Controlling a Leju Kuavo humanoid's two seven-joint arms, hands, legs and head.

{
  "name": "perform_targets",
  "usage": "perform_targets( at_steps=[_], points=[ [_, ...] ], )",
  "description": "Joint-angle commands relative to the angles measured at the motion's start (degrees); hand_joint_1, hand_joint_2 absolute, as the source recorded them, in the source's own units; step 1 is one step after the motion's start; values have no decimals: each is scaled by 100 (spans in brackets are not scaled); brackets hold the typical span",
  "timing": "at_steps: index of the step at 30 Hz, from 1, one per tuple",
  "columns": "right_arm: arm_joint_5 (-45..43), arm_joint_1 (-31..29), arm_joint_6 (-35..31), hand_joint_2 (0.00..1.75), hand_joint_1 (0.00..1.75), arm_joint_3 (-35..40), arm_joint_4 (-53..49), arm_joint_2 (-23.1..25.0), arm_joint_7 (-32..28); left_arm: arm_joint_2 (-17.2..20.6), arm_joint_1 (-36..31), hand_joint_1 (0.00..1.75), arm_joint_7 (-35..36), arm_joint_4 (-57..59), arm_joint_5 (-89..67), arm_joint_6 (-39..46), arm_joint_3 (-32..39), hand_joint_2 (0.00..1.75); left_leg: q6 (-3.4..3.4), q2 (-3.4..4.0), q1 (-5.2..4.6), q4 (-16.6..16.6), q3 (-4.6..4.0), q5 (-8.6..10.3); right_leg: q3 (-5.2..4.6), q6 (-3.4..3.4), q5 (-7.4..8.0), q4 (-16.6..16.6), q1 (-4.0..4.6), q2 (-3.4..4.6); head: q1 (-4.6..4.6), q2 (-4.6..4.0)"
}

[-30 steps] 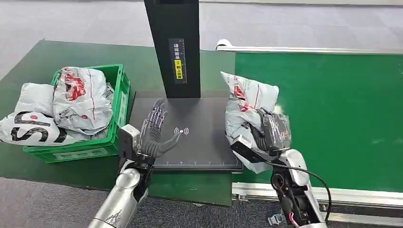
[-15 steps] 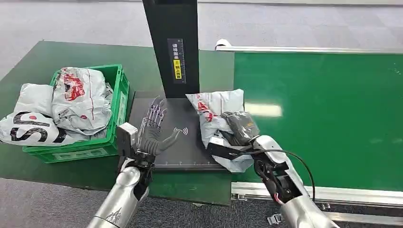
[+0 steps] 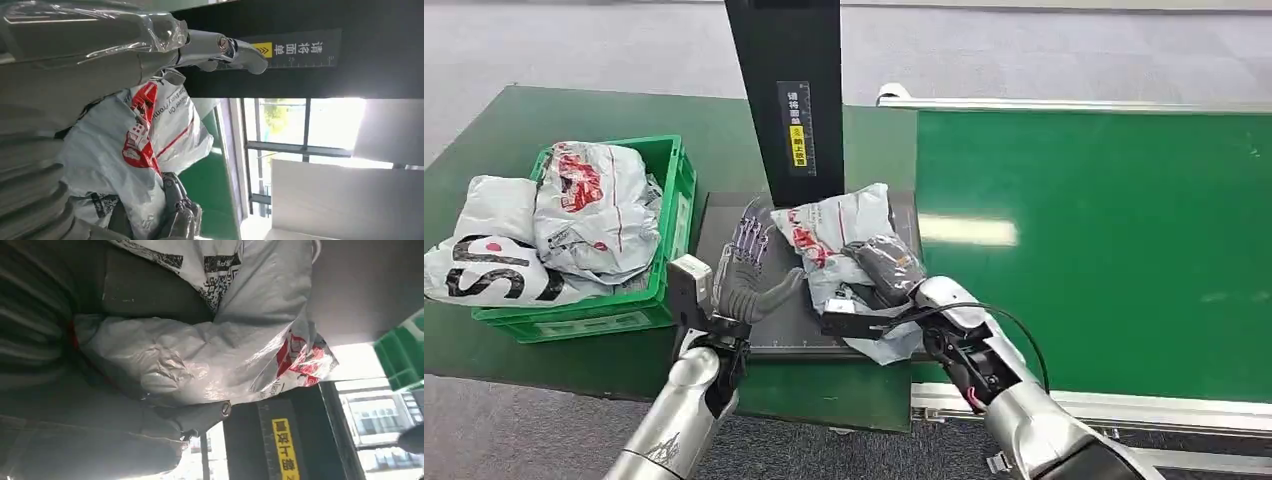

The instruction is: Moved the parcel from conveyor to table for the left to box.

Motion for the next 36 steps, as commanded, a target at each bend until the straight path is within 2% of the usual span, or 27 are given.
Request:
perform_targets(
  at_steps=[1,4,5,6,7,9,16,19,22,36],
  points=[
    [-173,-296,-655,175,175,442,997,148,-180,16,-414,0,-40,639,75,-33,-322,175,1,-2,1,-4,11,-1,13,-2,-2,-5,2,-5,0,0],
    [-314,-235,-969,175,175,364,999,158,-203,-34,-484,0,-50,725,99,-81,-353,175,3,2,1,-2,12,-3,13,0,-1,-6,3,-1,2,0],
    [-366,-193,-1273,175,175,294,966,163,-224,-54,-504,0,-50,761,95,-86,-375,175,2,1,-1,-2,8,-1,8,0,-2,-3,0,-2,0,0],
    [-366,-165,-1668,175,127,231,958,189,-196,-79,-528,0,-53,811,95,-70,-395,175,2,-4,0,-2,6,0,8,0,-2,-3,1,-7,4,0],
    [-485,-168,-1793,175,0,164,1036,249,-222,-95,-548,0,-57,862,91,-48,-412,175,2,-6,0,-3,11,0,15,0,-2,-6,1,-10,2,0],
    [-749,-111,-1907,175,0,14,1055,325,-214,-126,-582,0,-82,950,108,-45,-449,175,1,-2,-2,-1,5,0,5,0,-2,-1,-1,-4,2,0],
    [-1688,152,-1692,175,0,-439,762,247,-464,-118,-587,0,-110,878,130,30,-481,175,1,-11,2,-5,11,1,15,-2,-2,-8,3,-13,2,0],
    [-2445,370,-1151,175,0,-829,380,194,-756,-80,-539,0,-106,833,143,63,-464,175,2,-8,1,-6,12,0,16,-1,-2,-10,2,-11,2,0],
    [-3242,604,-286,175,0,-1101,-198,142,-994,-8,-444,0,-109,730,169,112,-428,175,2,-2,1,-6,11,-1,14,-1,-1,-9,2,-6,4,0],
    [-3261,621,-232,175,0,-1079,-276,118,-988,10,-421,0,-115,704,176,114,-418,175,1,-1,-2,-3,4,0,5,0,-1,-4,-1,-3,2,0]
  ],
)
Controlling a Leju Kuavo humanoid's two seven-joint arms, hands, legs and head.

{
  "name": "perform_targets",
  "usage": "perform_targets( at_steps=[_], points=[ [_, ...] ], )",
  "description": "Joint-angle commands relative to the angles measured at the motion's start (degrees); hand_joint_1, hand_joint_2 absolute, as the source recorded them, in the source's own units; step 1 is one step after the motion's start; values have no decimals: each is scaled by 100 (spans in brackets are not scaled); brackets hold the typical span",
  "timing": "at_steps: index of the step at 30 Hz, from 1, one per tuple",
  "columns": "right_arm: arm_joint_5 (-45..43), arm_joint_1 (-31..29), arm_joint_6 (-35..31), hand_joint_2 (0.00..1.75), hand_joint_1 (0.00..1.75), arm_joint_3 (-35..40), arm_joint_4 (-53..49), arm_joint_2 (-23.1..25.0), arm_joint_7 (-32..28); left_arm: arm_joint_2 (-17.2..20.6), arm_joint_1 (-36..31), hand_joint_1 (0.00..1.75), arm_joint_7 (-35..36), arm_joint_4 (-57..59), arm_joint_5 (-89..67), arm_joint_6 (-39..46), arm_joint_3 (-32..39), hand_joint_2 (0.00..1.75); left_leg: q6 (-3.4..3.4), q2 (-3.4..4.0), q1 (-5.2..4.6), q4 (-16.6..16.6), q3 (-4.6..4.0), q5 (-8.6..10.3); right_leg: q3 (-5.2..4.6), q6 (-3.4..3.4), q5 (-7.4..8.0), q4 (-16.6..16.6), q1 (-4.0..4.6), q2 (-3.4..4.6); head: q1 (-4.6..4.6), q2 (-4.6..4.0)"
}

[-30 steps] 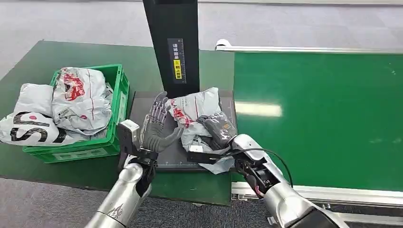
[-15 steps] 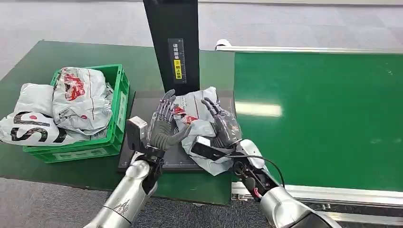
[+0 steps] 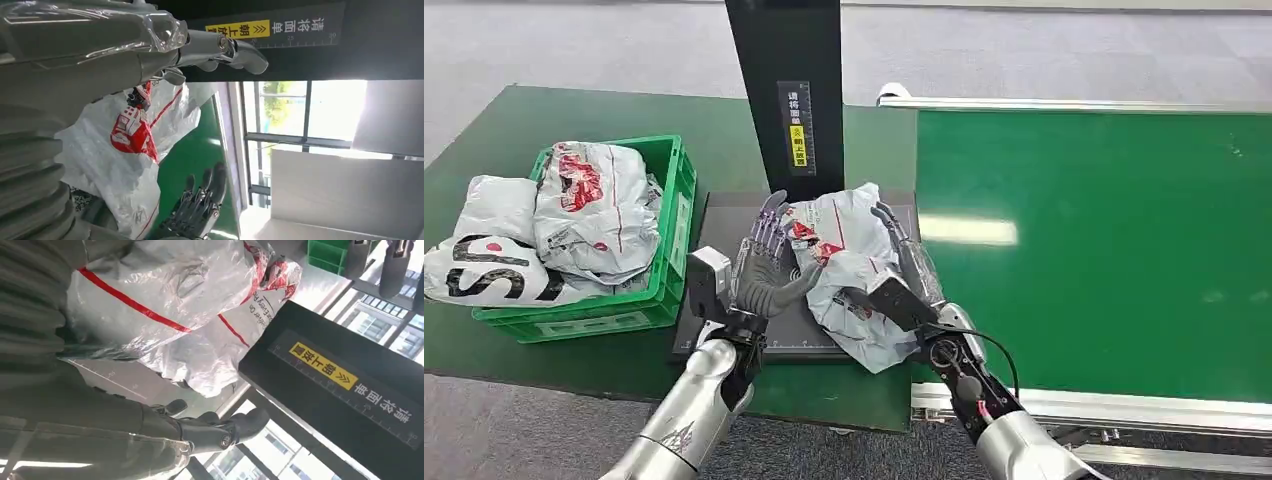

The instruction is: Moved the parcel from conveyor to table for the left to box.

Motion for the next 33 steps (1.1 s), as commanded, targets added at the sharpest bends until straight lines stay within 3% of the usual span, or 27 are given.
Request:
perform_targets(
  at_steps=[1,4,12,13,14,16,20,25,33],
  points=[
    [-21,-74,35,175,0,-108,-49,-109,-4,146,-93,0,-1,217,6,9,-154,175,2,2,-1,-5,12,-1,13,-1,-1,-7,0,-2,-2,0],
    [-582,75,506,175,0,-295,-395,-142,-118,187,-30,0,5,133,25,54,-146,175,2,2,0,-6,12,-2,13,-1,-1,-7,1,-2,-2,0],
    [-1999,1237,1834,175,0,-756,-2534,-715,-144,418,341,0,-72,-217,33,132,-30,175,1,-10,0,-7,7,0,12,0,-3,-9,0,-12,-2,0],
    [-2042,1340,1849,175,0,-828,-2688,-762,-162,438,402,0,-83,-276,33,141,-16,175,2,-14,0,-12,17,-2,24,0,-6,-15,1,-16,-2,0],
    [-1686,1432,1350,175,0,-935,-2813,-776,-168,455,494,0,-94,-404,7,177,17,175,2,-13,-1,-9,13,-2,18,0,-5,-10,0,-14,-2,0],
    [-1730,1639,1331,175,0,-1155,-2905,-778,-47,529,690,0,-108,-726,-200,367,56,175,2,-10,-2,-8,13,-4,18,0,-6,-9,-1,-12,-2,0],
    [-2012,2146,1773,175,0,-1635,-3140,-725,-61,585,1012,0,92,-1218,-240,311,354,175,1,-9,1,-11,15,-5,20,-1,-6,-13,2,-10,-2,0],
    [-2087,2244,1941,175,0,-1824,-3323,-623,-7,604,1103,0,76,-1315,-405,277,363,175,0,1,0,-7,12,-8,14,-2,-5,-8,1,-1,-2,0],
    [-2315,2532,1166,175,0,-2653,-3846,-331,445,583,1086,0,188,-1509,-2412,1602,-19,175,1,-9,-2,-4,3,-4,8,0,-6,-4,-1,-11,-2,0]
  ],
)
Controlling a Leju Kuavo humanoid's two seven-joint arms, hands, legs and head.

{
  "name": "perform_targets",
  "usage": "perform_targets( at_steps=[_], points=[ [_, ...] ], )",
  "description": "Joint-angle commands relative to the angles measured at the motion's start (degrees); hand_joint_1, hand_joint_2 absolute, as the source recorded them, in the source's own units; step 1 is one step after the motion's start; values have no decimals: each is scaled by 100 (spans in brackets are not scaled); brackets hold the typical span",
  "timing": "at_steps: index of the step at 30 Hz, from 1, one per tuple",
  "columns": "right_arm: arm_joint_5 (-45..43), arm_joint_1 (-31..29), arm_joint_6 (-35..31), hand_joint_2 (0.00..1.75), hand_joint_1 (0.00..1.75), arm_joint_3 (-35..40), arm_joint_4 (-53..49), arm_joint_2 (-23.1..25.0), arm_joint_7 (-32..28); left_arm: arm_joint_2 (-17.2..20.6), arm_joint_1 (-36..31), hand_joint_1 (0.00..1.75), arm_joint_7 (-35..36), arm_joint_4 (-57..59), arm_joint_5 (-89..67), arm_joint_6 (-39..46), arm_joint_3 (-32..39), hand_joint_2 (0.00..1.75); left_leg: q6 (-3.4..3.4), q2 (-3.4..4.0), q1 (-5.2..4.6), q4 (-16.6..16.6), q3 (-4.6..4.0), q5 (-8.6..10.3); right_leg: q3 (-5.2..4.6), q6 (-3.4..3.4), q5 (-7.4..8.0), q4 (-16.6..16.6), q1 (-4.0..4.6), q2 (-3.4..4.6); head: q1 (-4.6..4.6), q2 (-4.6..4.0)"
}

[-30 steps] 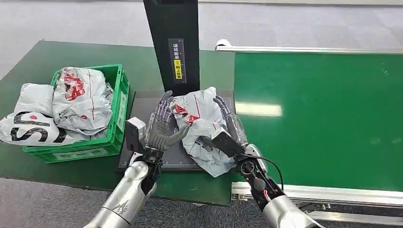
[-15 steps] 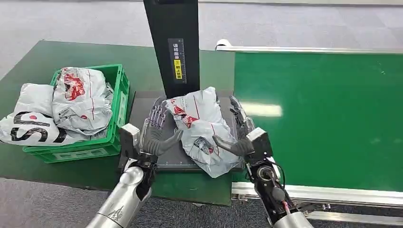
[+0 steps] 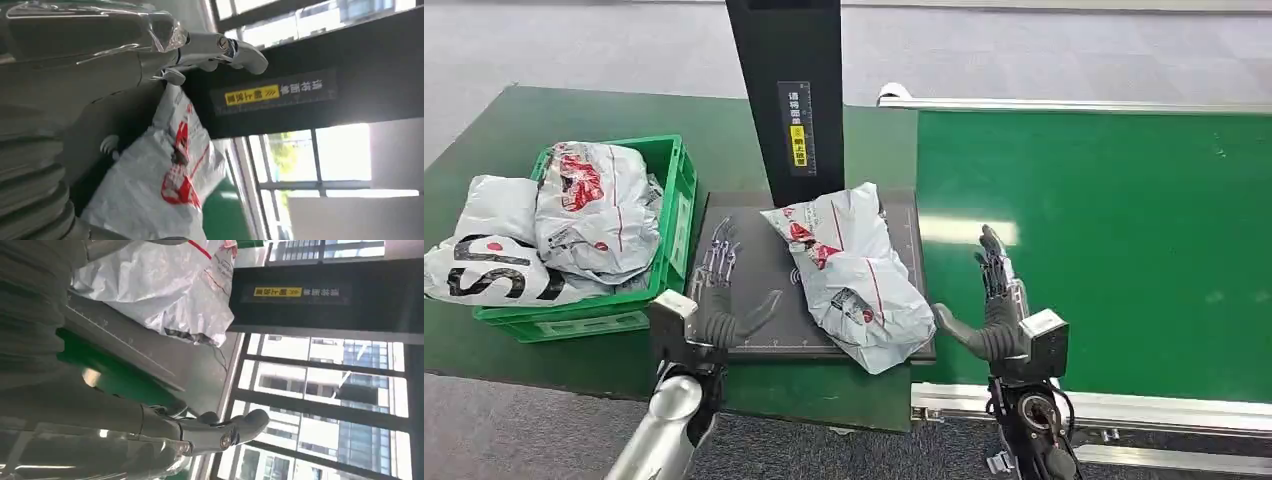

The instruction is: Moved the parcel from conveyor to table for the left to box.

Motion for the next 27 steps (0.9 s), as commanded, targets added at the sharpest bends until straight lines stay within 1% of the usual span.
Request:
perform_targets(
  at_steps=[1,5,9,15,24,25,27],
  points=[
    [-256,263,-572,175,0,-951,-422,259,546,84,-123,0,254,-17,-1371,697,-388,175,2,-10,0,-3,8,-2,13,-1,-5,-5,1,-14,0,0],
    [-118,185,-557,175,0,-853,-88,263,797,-56,-655,0,381,676,-1613,535,-588,175,2,-13,0,-2,6,1,12,-1,-2,-5,1,-15,0,0],
    [88,110,-536,175,0,-719,58,284,937,-301,-1060,0,431,1167,-1628,346,-624,175,0,-14,1,-1,5,4,9,-2,0,-5,1,-16,0,0],
    [171,88,-493,175,0,-664,72,300,1041,-433,-1303,0,585,1442,-1693,257,-688,175,2,-2,-1,-2,10,0,11,-1,0,-6,-1,-5,-2,0],
    [189,82,-473,175,0,-658,86,299,1065,-430,-1330,0,626,1509,-1736,238,-706,175,1,1,1,-4,15,-1,17,-2,1,-9,1,-4,0,0],
    [204,75,-462,175,0,-651,92,302,1084,-423,-1387,0,737,1582,-1895,310,-769,175,1,0,0,-4,16,-1,17,-2,0,-9,1,-4,0,0],
    [259,53,-424,175,0,-633,97,327,1160,-509,-1796,0,1418,2188,-2655,530,-1103,175,1,-4,1,0,5,2,8,-1,2,-5,1,-7,0,0]
  ],
)
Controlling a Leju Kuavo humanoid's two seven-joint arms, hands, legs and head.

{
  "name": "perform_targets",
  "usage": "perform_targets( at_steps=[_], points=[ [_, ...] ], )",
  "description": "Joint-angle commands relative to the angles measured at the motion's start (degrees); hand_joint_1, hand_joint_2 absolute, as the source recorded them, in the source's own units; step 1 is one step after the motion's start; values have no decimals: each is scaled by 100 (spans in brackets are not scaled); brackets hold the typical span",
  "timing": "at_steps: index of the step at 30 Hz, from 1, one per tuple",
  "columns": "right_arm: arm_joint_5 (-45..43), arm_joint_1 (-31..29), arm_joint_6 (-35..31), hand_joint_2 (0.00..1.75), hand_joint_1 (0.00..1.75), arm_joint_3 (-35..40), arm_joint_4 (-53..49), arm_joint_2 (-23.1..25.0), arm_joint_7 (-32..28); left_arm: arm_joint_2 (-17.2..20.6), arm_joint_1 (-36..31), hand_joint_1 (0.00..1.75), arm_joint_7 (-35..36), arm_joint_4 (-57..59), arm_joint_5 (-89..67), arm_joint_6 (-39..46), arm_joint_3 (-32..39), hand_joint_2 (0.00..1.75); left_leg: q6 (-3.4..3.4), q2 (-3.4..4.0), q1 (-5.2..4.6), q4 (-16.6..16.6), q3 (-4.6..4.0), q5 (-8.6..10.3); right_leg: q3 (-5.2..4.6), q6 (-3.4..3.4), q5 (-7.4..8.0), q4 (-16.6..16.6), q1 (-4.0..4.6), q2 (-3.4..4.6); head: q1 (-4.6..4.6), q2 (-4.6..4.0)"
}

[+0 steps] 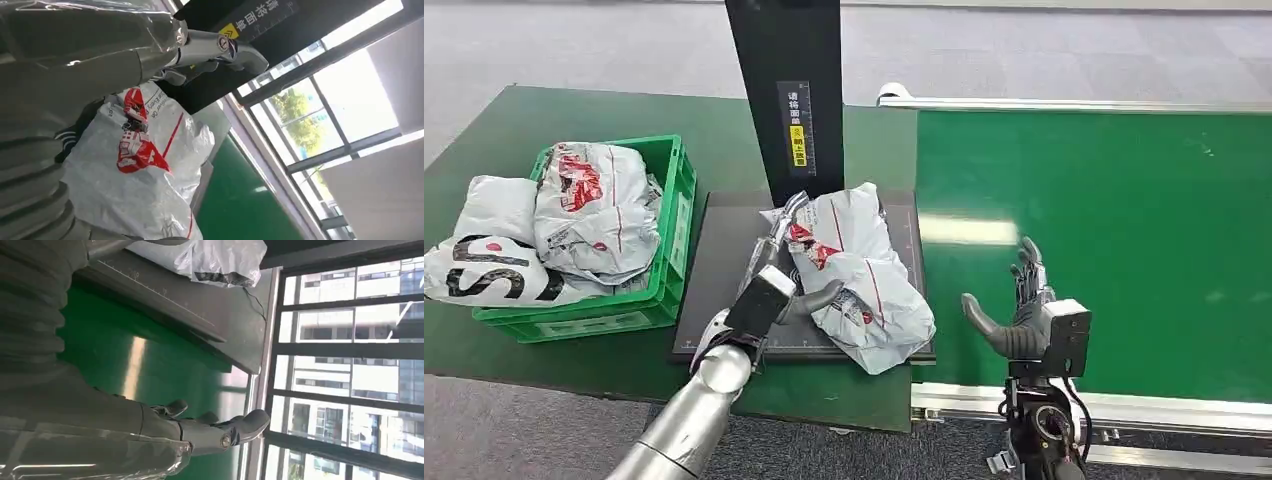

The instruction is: Moved the parcel from conveyor to table for the left to box.

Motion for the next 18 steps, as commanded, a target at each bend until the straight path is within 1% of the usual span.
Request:
perform_targets(
  at_steps=[1,3,4,5,7,9,12,13,14,18],
  points=[
    [109,-193,103,175,0,-8,355,38,197,-97,-992,0,1081,1627,-1369,400,-788,175,2,-7,2,-3,11,2,17,-1,1,-8,3,-11,2,2],
    [133,-206,129,175,0,-16,357,54,224,-171,-1096,0,1094,1853,-1559,521,-833,175,1,-13,2,2,2,4,8,0,0,-2,3,-15,2,2],
    [169,-209,165,175,0,-32,356,71,259,-222,-1239,0,1339,2190,-1948,451,-1054,175,3,-16,3,1,6,4,15,0,0,-6,3,-19,2,2],
    [184,-202,180,175,0,-44,356,78,269,-241,-1258,0,1431,2311,-2115,408,-1144,175,3,-13,0,-1,7,5,15,0,0,-5,1,-15,2,2],
    [205,-181,302,175,0,-57,369,88,280,-258,-1319,0,1861,2621,-2636,-68,-1473,175,4,-8,2,-5,14,2,22,0,1,-12,3,-8,2,2],
    [266,-185,446,175,0,-141,393,147,222,-333,-1328,0,2114,2918,-3110,-620,-1688,175,3,-6,1,-6,20,0,26,0,-1,-12,2,-7,2,2],
    [286,-208,468,175,0,-164,408,175,212,-361,-1285,0,2145,2977,-3193,-677,-1694,175,1,-1,0,-5,17,-1,19,-1,-1,-9,0,-1,2,2],
    [296,-209,481,175,0,-175,403,195,212,-366,-1288,0,2192,3028,-3339,-776,-1788,175,1,4,1,-9,25,-3,26,-2,0,-14,1,2,0,2],
    [322,-196,507,175,0,-186,394,212,206,-380,-1261,0,2226,3046,-3437,-945,-1816,175,1,1,0,-4,13,-2,15,-1,0,-6,1,0,0,2],
    [410,-81,527,175,0,-237,277,295,226,-401,-1102,0,2227,2985,-3645,-1228,-1859,175,1,2,-1,-8,17,0,19,0,2,-9,-1,3,2,2]
  ],
)
